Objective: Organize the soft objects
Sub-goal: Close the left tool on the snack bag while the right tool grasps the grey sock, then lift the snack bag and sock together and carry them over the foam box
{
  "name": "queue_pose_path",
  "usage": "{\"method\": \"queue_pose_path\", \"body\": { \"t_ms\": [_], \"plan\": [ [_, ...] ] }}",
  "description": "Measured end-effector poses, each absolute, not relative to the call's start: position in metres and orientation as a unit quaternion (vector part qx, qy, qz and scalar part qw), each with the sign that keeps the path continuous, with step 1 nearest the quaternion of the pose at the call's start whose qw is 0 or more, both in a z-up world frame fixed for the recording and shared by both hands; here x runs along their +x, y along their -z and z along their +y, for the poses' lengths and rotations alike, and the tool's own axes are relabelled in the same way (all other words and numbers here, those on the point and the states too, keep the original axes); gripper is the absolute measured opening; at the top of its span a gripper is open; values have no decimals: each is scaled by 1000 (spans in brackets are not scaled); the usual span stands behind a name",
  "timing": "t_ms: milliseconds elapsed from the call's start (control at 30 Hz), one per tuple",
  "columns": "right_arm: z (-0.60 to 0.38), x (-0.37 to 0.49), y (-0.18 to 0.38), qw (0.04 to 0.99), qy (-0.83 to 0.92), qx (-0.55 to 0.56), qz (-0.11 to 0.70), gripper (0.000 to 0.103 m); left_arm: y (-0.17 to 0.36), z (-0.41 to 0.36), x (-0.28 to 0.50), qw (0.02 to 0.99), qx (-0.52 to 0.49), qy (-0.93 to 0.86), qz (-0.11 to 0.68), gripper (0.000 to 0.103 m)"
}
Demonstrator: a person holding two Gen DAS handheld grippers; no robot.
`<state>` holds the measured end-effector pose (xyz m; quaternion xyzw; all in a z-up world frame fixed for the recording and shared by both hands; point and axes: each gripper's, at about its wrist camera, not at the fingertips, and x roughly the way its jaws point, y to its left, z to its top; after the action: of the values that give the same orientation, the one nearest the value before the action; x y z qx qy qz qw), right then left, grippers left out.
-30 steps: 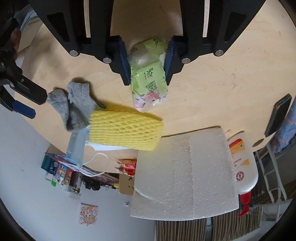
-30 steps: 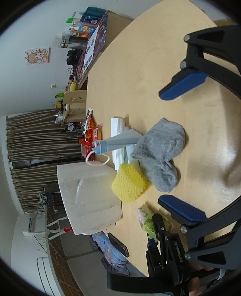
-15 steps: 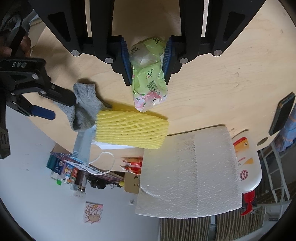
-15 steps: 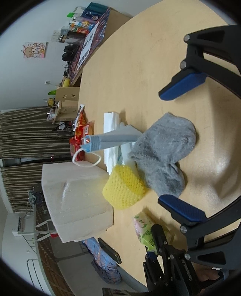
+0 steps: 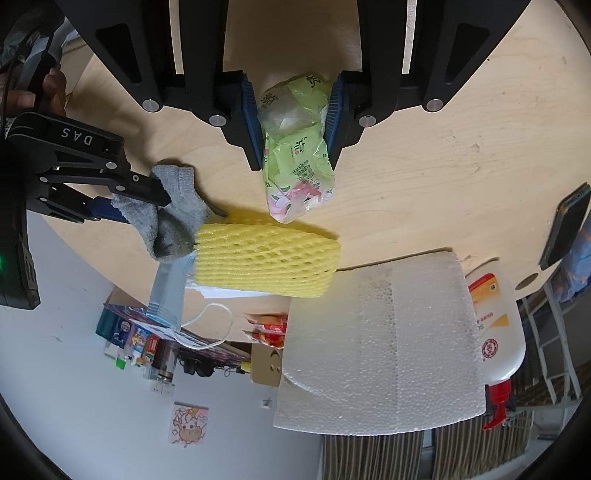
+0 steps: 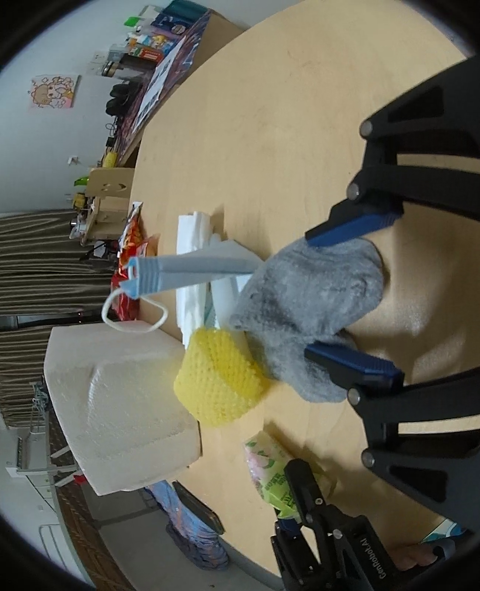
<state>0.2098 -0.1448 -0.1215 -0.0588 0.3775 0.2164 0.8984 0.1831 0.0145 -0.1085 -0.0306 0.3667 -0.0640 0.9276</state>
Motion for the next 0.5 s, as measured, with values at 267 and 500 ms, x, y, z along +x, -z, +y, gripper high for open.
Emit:
{"method": "queue_pose_path", "body": {
  "t_ms": [267,500],
  "plan": [
    [-142,210,122,901,-210,-78,372,27,108,15,180,930,-31,63,362,34],
    [-147,200,122,902,-229,-36,365,16,107,15,178,932,-31,62,356,33]
  ]
}}
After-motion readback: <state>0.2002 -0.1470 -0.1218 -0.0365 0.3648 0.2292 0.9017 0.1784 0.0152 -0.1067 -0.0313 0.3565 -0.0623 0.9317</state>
